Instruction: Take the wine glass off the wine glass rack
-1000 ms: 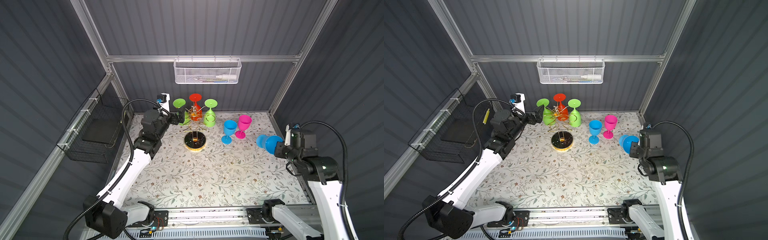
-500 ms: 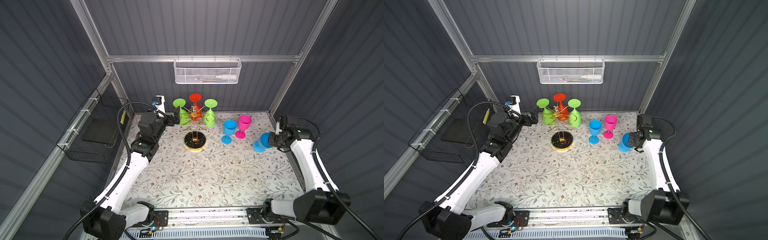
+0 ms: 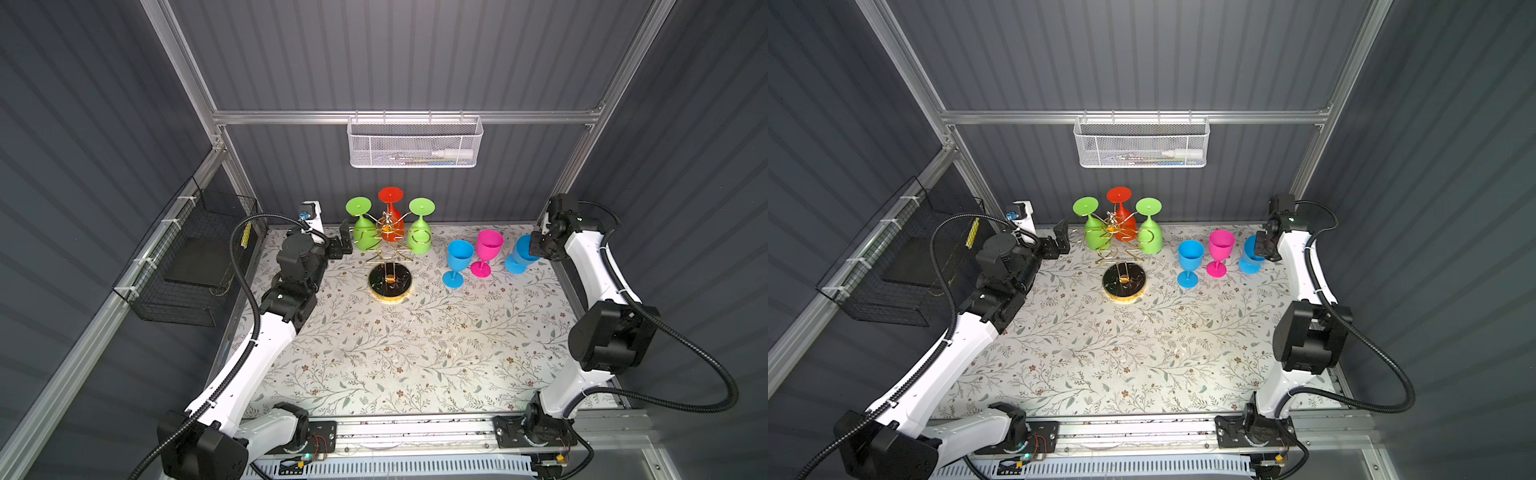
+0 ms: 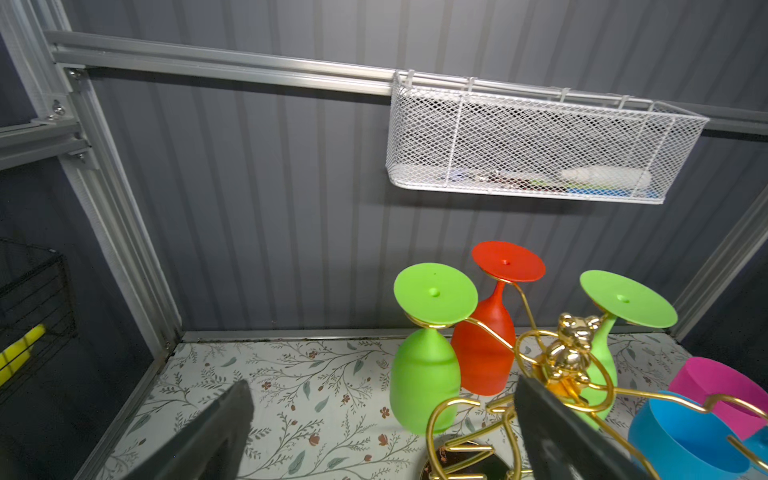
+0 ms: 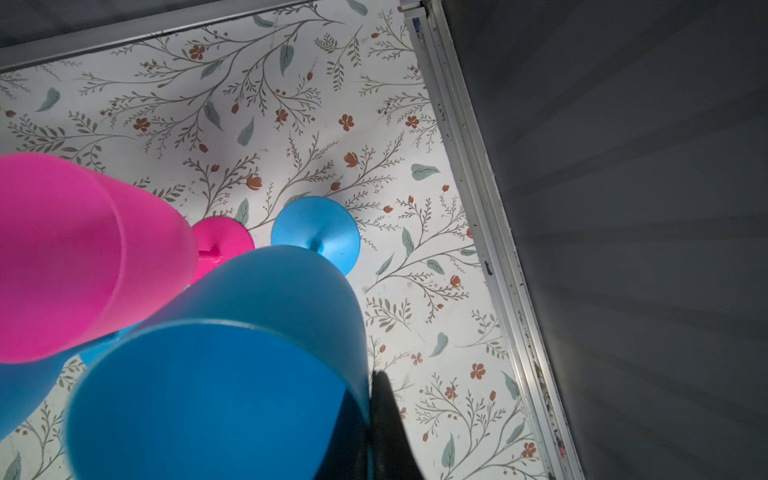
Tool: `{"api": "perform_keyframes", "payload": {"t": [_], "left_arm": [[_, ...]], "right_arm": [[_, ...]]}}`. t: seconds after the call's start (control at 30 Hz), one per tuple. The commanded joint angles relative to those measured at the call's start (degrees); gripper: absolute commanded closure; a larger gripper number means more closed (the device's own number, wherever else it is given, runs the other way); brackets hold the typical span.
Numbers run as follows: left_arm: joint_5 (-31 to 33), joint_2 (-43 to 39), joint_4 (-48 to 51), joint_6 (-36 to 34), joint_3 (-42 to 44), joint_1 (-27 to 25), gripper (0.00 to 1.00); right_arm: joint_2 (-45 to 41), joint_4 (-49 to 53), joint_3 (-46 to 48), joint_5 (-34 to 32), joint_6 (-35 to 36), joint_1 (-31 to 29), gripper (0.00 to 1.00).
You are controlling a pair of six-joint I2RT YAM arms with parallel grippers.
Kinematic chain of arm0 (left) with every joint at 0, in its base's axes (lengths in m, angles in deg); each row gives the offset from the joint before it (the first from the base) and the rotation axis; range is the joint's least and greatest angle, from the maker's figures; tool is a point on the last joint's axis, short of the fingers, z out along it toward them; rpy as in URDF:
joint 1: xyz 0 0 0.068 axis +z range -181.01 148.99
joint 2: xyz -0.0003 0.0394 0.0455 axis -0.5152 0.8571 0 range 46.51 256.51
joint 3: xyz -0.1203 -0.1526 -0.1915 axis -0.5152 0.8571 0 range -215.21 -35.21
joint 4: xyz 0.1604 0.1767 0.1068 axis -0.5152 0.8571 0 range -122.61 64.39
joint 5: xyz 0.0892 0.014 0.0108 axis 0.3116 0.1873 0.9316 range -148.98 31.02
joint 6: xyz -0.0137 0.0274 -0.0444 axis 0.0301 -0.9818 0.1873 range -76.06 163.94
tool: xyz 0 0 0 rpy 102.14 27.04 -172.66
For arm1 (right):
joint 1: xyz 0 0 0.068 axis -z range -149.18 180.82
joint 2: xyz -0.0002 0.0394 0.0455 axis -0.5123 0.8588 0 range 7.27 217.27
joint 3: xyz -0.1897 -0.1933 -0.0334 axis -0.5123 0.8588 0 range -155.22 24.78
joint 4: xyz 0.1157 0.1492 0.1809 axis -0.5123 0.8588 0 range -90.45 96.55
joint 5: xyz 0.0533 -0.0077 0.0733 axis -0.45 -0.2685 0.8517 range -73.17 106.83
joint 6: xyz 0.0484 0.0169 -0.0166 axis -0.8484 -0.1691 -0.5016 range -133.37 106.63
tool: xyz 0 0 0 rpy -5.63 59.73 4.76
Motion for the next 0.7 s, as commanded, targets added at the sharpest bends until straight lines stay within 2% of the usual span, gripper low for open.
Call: {"api": "perform_keyframes", "payload": {"t": [0.0, 0.3, 0.43, 0.67], "left_arm": [[3.55, -2.53, 0.20, 0.75, 1.38, 0.45, 0.00], [3.91, -3.46, 2.72, 0.83, 1.25, 0.54, 0.00], [4.49, -3.62, 3.00, 1.06, 1.35, 0.71, 0.00], [2.79, -2.93, 4.50, 5.39, 0.57, 2.91, 0.00]], "right_arm": [[4.46, 3.54, -5.57, -1.62, 1.79, 0.53, 1.00], [12.76, 9.15, -15.53, 0.58, 2.80, 0.57, 1.00], [14.42, 9.75, -16.46, 0.74, 2.99, 0.58, 1.00], [16.13, 9.69, -16.79, 1.82, 2.76, 0.60, 1.00]]}}
